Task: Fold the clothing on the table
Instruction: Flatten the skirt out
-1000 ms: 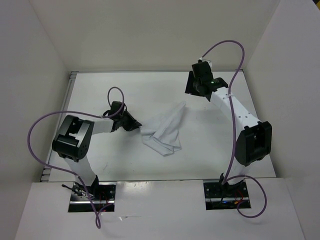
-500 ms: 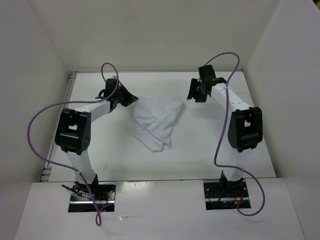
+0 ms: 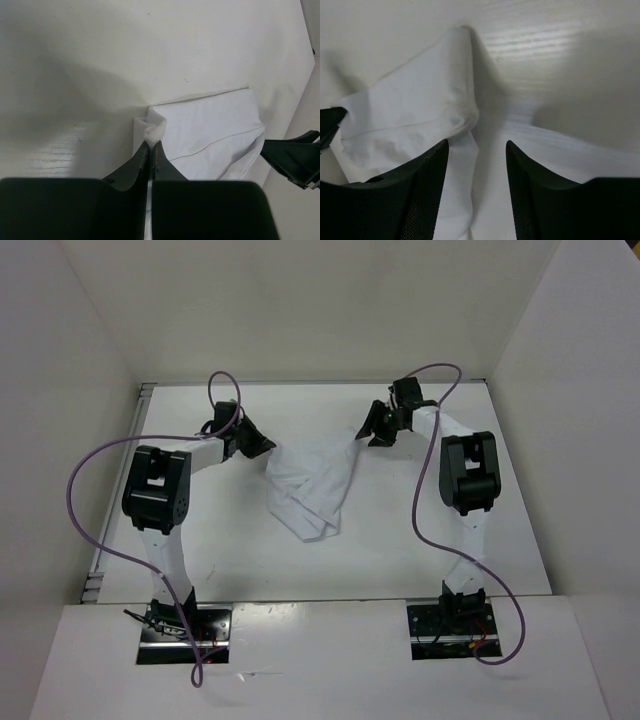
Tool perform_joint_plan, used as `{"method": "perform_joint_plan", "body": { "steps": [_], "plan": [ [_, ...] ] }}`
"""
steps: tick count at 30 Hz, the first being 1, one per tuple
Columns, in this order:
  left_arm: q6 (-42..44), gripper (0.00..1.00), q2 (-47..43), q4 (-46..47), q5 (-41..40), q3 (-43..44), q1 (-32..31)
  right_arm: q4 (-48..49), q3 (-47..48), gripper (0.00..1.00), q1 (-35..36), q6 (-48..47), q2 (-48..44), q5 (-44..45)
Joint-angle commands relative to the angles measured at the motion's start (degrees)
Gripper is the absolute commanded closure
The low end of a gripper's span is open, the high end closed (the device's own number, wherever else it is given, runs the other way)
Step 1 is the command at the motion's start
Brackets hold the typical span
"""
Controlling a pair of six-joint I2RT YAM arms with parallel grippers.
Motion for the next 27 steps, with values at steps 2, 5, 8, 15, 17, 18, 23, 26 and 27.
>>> {"method": "perform_joint_plan", "body": {
  "steps": [2,5,8,15,17,18,23,26,27],
  "plan": [
    [2.6,1.00,1.5,0.5,1.4,2.1,1.1,7.1,5.8,0.45,0.2,2.1,2.1,-3.7],
    [3.1,1.00,2.0,-0.1,1.4,2.1,1.8,8.5,7.3,0.45,0.2,3.1,3.8,-3.7],
    [3.6,1.00,2.0,-0.6,2.0,2.6,2.3,9.1,10.1,0.45,0.2,3.7,5.3,-3.7],
    [3.6,1.00,2.5,-1.1,2.6,3.3,3.4,1.4,19.7,0.46,2.6,1.6,13.3,0.1],
    [4.1,1.00,2.5,-1.1,2.6,3.3,3.4,0.9,19.7,0.46,3.9,0.3,13.3,3.1],
    [4.1,1.00,2.5,-1.1,2.6,3.3,3.4,0.9,19.7,0.46,3.9,0.3,13.3,4.3],
    [4.1,1.00,2.5,-1.6,2.6,3.3,3.9,-1.7,21.0,0.47,5.8,-1.7,13.8,8.0],
    [4.1,1.00,2.0,-1.6,2.6,3.3,4.4,-1.7,21.0,0.53,5.8,-1.7,15.1,6.4],
    [4.1,1.00,2.0,-1.6,2.6,2.7,4.4,-1.7,20.2,0.57,5.8,-1.7,15.1,6.4]
  ]
}}
